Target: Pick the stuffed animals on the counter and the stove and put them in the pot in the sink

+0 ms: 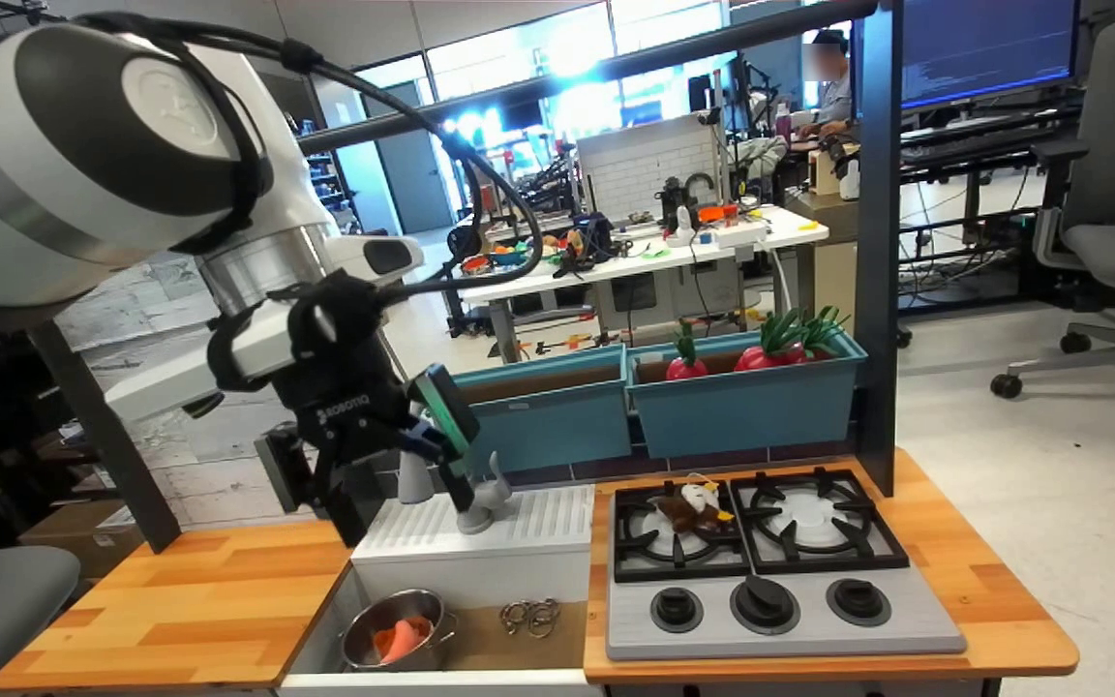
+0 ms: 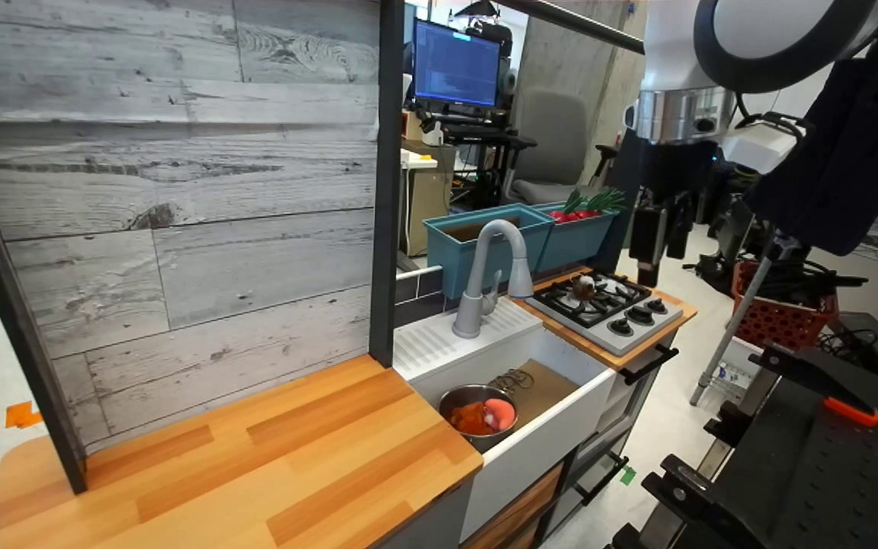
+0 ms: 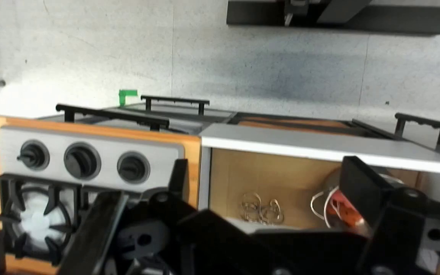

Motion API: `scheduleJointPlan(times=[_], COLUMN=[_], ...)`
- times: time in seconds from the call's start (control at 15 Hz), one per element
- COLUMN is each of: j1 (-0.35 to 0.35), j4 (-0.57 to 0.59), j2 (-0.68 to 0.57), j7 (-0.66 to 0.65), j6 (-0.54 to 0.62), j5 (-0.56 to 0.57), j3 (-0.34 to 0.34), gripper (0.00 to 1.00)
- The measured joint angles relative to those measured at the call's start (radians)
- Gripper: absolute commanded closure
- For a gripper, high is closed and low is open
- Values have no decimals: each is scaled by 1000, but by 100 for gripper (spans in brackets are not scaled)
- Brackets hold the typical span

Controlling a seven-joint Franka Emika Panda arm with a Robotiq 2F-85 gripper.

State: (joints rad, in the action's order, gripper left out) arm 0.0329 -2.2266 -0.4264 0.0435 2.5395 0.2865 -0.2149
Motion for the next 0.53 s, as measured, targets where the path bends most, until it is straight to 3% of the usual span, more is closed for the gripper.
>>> scheduleJointPlan(times=[0.27,0.53], j1=[-68,-163], j4=[145,377], j2=[-5,-96], j7=[62,203], j6=[59,-88], j5=[-111,-260], j3=[76,179], gripper=[0,0])
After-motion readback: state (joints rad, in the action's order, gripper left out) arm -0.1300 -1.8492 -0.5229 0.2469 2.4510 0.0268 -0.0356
